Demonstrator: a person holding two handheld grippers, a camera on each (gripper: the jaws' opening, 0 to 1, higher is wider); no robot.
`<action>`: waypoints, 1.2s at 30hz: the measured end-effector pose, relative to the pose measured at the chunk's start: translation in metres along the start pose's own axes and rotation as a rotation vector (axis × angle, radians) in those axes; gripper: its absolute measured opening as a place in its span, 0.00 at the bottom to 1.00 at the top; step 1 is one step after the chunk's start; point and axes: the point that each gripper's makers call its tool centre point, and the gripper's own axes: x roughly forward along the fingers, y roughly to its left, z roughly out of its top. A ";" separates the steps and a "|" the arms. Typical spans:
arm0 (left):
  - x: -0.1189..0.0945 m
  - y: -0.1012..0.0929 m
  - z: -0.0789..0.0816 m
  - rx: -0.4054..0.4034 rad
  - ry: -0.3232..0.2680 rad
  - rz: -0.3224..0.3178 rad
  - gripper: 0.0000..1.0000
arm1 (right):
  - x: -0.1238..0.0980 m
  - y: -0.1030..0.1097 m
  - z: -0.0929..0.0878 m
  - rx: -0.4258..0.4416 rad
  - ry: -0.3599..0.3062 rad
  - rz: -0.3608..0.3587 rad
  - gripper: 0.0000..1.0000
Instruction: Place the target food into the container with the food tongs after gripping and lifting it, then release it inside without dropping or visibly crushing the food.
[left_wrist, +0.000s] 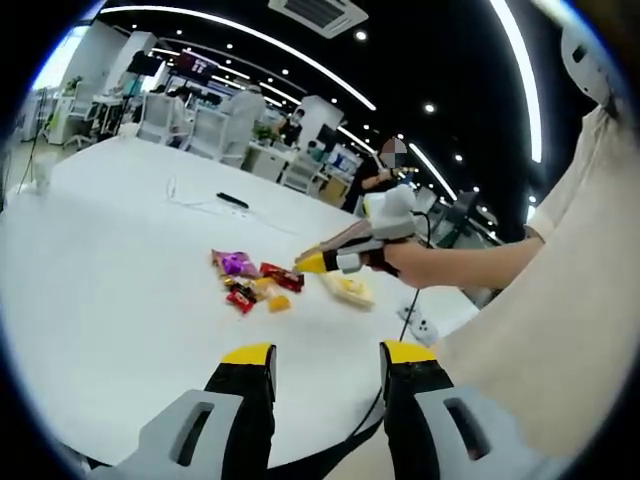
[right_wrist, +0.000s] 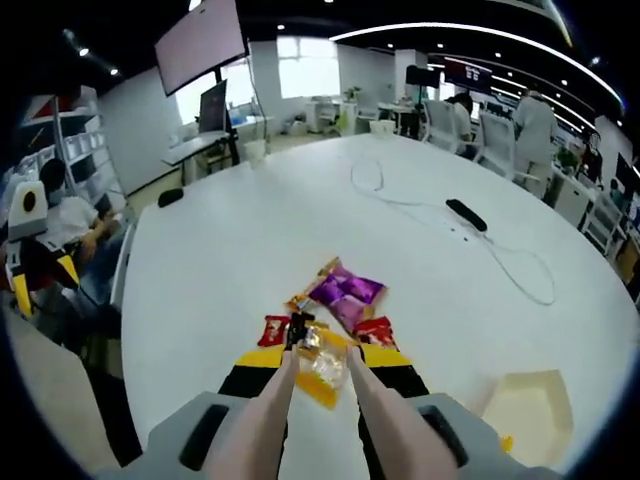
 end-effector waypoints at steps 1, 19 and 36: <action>-0.001 0.002 0.001 -0.001 -0.001 0.003 0.40 | 0.002 0.004 0.002 -0.002 0.001 0.005 0.26; -0.001 0.015 0.007 -0.018 -0.001 0.015 0.41 | 0.028 0.015 0.001 0.004 0.028 0.051 0.26; 0.001 0.022 0.009 -0.035 -0.004 0.018 0.41 | 0.041 0.012 -0.012 0.003 0.077 0.040 0.26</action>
